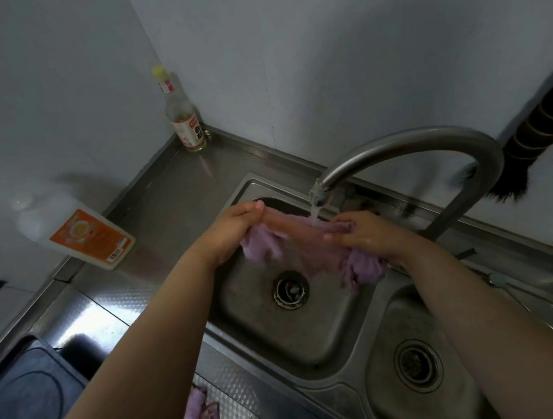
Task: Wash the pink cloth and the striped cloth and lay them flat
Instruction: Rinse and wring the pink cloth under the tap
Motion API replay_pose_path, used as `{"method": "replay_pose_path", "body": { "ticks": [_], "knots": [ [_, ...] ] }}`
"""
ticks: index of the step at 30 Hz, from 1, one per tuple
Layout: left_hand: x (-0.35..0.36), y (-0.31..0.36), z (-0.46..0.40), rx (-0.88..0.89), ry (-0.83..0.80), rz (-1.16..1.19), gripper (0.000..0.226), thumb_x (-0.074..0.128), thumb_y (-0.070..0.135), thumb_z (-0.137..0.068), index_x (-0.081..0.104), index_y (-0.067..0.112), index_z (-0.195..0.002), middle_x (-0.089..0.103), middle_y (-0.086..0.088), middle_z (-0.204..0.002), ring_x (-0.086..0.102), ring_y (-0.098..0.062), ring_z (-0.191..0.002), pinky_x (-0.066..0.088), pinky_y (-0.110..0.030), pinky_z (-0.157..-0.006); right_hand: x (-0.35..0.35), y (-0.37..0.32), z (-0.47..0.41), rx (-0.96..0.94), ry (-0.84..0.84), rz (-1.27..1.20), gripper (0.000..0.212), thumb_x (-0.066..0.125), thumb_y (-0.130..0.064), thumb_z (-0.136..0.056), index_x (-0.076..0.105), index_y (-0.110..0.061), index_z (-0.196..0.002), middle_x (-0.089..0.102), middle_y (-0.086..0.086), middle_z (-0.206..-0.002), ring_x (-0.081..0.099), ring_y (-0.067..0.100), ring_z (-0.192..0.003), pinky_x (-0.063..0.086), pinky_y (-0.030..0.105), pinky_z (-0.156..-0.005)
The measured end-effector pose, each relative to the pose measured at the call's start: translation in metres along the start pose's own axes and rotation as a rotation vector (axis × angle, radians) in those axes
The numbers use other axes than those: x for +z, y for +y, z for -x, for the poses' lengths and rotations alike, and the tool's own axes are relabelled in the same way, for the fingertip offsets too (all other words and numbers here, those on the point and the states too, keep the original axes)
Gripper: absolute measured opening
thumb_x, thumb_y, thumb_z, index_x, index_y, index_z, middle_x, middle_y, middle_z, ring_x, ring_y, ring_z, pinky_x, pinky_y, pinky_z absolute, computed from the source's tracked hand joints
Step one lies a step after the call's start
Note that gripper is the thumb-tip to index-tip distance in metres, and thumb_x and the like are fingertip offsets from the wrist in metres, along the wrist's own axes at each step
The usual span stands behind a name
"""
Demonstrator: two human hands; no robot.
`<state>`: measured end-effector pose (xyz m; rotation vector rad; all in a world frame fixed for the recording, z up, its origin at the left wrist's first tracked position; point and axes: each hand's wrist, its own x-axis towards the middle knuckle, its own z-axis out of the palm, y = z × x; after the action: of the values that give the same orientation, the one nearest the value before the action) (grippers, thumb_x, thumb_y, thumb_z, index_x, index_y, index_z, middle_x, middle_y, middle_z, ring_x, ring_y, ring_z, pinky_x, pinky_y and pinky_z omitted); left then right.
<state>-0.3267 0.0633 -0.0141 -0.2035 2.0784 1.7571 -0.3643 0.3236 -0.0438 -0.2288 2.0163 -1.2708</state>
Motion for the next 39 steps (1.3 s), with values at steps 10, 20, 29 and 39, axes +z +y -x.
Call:
{"method": "replay_pose_path", "body": {
  "ticks": [10, 20, 29, 39],
  "knots": [
    [0.105, 0.023, -0.025, -0.382, 0.395, 0.58, 0.03, 0.042, 0.027, -0.103, 0.057, 0.002, -0.094, 0.056, -0.009, -0.062, 0.058, -0.017, -0.046, 0.044, -0.017, -0.037, 0.067, -0.042, -0.003, -0.102, 0.447, -0.007, 0.038, 0.047, -0.049, -0.095, 0.065, -0.017, -0.083, 0.065, -0.003, -0.07, 0.066, 0.009, -0.068, 0.05, 0.023, -0.06],
    [0.115, 0.022, -0.019, -0.432, 0.387, 0.614, 0.053, 0.035, 0.036, -0.103, 0.064, 0.004, -0.073, 0.059, -0.011, -0.059, 0.059, -0.019, -0.055, 0.047, -0.026, -0.054, 0.067, -0.052, -0.007, 0.024, 0.51, 0.116, 0.035, 0.04, -0.032, -0.099, 0.056, -0.018, -0.071, 0.061, 0.002, -0.071, 0.064, 0.024, -0.078, 0.042, 0.029, -0.062],
    [0.116, 0.025, -0.022, -0.418, 0.456, 0.617, 0.032, 0.042, 0.025, -0.101, 0.054, 0.012, -0.074, 0.053, -0.006, -0.067, 0.052, -0.018, -0.065, 0.047, -0.023, -0.058, 0.062, -0.05, -0.013, 0.051, 0.536, 0.11, 0.036, 0.042, -0.034, -0.098, 0.059, -0.015, -0.073, 0.064, 0.008, -0.074, 0.064, 0.026, -0.075, 0.046, 0.03, -0.064],
    [0.094, 0.014, -0.012, -0.424, 0.049, 0.579, 0.03, 0.047, 0.033, -0.098, 0.059, 0.006, -0.101, 0.057, -0.018, -0.102, 0.057, -0.029, -0.092, 0.048, -0.033, -0.082, 0.037, -0.037, -0.014, 0.018, 0.564, 0.164, 0.013, 0.051, -0.032, -0.093, 0.051, -0.018, -0.093, 0.054, -0.003, -0.079, 0.056, 0.02, -0.077, 0.036, 0.025, -0.056]
  ]
}}
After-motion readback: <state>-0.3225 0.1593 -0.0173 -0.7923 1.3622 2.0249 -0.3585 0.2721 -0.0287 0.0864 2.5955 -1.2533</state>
